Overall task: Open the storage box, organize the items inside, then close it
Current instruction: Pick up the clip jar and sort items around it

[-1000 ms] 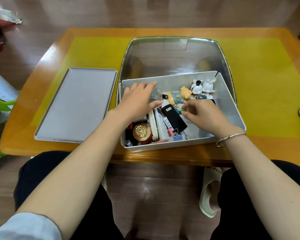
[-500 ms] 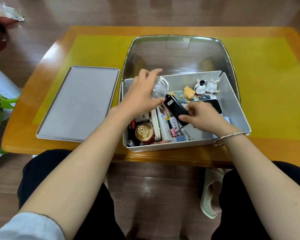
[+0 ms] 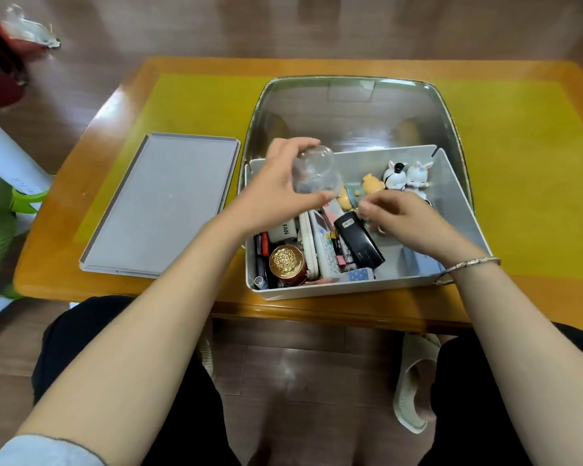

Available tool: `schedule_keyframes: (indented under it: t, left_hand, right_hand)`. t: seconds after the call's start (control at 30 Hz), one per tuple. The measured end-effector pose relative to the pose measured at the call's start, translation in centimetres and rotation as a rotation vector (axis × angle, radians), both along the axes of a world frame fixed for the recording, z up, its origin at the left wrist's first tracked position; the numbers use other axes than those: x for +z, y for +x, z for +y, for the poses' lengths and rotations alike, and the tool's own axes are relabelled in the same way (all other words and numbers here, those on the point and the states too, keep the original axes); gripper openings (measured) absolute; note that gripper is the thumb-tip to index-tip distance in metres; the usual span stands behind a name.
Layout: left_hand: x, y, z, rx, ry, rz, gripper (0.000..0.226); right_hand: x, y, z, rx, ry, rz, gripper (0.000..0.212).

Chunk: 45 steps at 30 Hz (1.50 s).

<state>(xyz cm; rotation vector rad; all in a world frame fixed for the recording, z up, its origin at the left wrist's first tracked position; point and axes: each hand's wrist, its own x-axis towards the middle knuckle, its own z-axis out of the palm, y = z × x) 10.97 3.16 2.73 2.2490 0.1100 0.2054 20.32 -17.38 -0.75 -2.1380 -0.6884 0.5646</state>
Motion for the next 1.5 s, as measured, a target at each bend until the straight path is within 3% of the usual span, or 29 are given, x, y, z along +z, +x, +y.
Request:
schedule_keyframes:
  t: [0.1, 0.17, 0.43, 0.5, 0.57, 0.67, 0.77, 0.87, 0.93, 1.03, 1.17, 1.3, 1.4, 1.5]
  left_hand:
    - [-0.4, -0.4, -1.8, -0.083, -0.004, -0.034, 0.067]
    - [-0.8, -0.6, -2.5, -0.123, 0.034, -0.033, 0.066]
    - [-1.7, -1.1, -3.7, -0.143, 0.180, 0.006, 0.069]
    - [-1.4, -1.1, -3.4, -0.104, 0.168, 0.003, 0.062]
    - [-0.9, -1.1, -2.6, -0.014, 0.183, -0.011, 0.055]
    - [-0.3, -1.2, -0.4, 0.136, 0.208, -0.052, 0.051]
    - [0.3, -1.4, 1.8, 0.268, 0.255, -0.058, 0.053]
    - [0.8, -1.9, 3.9, 0.402, 0.280, -0.037, 0.057]
    - [1.0, -2.2, 5.0, 0.474, 0.308, -0.026, 0.059]
    - [0.9, -2.6, 5.9, 0.534, 0.336, 0.008, 0.058]
    - [0.6, -2.8, 6.1, 0.522, 0.351, 0.026, 0.056]
    - [0.6, -3.1, 6.5, 0.529, 0.384, 0.026, 0.057]
    - [0.8, -3.3, 7.2, 0.593, 0.432, 0.041, 0.059]
    - [0.9, -3.6, 7.6, 0.630, 0.455, 0.065, 0.059]
  right_hand:
    - [0.5, -1.0, 1.3, -0.003, 0.336, 0.448, 0.041]
    - [0.7, -1.3, 1.6, 0.018, 0.482, 0.633, 0.040]
    - [0.6, -2.1, 1.5, 0.126, 0.488, 0.755, 0.034]
    - [1.0, -2.1, 1.5, 0.108, 0.489, 0.708, 0.032]
    - [1.1, -1.5, 1.4, 0.042, 0.426, 0.526, 0.031]
    - [0.5, -0.5, 1.1, -0.106, 0.228, 0.218, 0.025]
    - [-0.6, 0.4, 0.5, -0.117, -0.029, 0.013, 0.012]
    - [-1.2, 0.2, 0.0, -0.064, -0.361, -0.191, 0.029]
    - [-1.4, -0.5, 0.1, -0.016, -0.429, -0.223, 0.045]
    - [-1.5, -1.3, 0.7, 0.106, -0.460, -0.254, 0.057]
    - [-0.8, -0.9, 0.4, 0.074, -0.352, -0.219, 0.033]
    - [-0.6, -1.7, 0.8, 0.104, -0.327, -0.363, 0.044]
    - [0.3, -3.8, 2.8, 0.288, -0.153, -0.305, 0.049]
    - [0.2, -5.7, 5.4, 0.496, -0.172, -0.317, 0.057]
